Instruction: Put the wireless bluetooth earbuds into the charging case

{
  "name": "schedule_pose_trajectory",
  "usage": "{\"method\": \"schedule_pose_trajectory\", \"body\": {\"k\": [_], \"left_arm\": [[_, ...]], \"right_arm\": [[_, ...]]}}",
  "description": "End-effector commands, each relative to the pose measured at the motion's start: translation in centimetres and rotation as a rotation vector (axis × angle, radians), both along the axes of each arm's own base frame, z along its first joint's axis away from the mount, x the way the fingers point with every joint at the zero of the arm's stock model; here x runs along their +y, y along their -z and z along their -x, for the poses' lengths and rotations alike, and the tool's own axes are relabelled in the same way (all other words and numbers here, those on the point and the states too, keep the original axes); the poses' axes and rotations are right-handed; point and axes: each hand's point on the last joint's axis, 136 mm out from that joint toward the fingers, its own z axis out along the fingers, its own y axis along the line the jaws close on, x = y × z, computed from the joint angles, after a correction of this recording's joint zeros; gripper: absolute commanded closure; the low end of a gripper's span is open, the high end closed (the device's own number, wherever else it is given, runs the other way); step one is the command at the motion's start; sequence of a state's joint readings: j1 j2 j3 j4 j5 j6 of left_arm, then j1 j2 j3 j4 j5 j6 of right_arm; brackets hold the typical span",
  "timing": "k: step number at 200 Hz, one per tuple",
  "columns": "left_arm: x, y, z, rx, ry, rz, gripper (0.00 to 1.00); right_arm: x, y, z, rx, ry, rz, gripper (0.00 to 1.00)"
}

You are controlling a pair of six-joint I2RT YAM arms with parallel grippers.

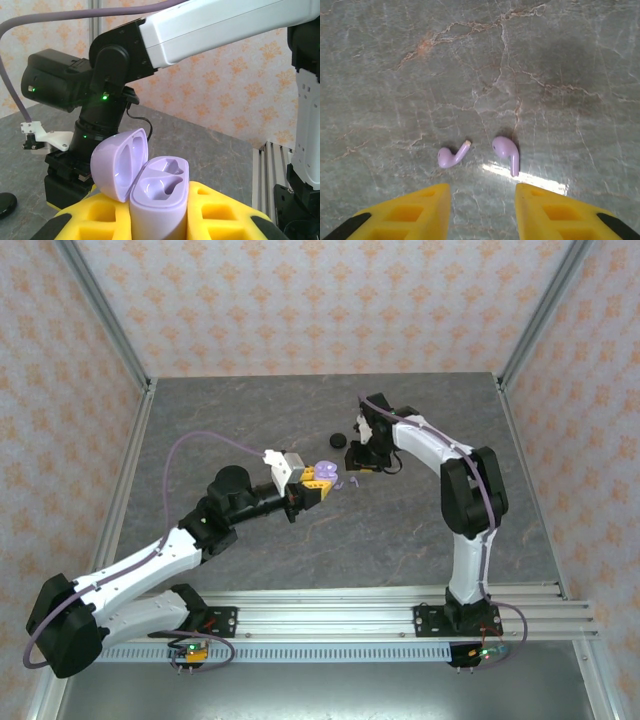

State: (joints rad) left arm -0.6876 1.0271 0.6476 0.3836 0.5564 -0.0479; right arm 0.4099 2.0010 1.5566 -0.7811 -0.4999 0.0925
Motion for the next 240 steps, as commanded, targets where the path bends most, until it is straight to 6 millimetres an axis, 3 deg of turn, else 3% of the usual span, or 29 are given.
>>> {"method": "schedule_pose_trajectory", "body": {"k": [1,127,240], "left_arm": [[0.4,-0.3,0.2,-0.012,-0.019,0.001,0.87],[0.4,0.5,0.0,-0.004,-0.031,-0.023,0.87],[0.1,0.9,-0.3,0.011,-0.029,-0.030,0.87]], "right_arm": [[0.1,0.2,-0.4,0.008,-0.007,0.039,0.62],[-0.1,3.2,-0.5,0.071,-0.014,0.218,0.66],[0.3,3.9,-0.4,0.089,-0.020,0.225,0.66]]}}
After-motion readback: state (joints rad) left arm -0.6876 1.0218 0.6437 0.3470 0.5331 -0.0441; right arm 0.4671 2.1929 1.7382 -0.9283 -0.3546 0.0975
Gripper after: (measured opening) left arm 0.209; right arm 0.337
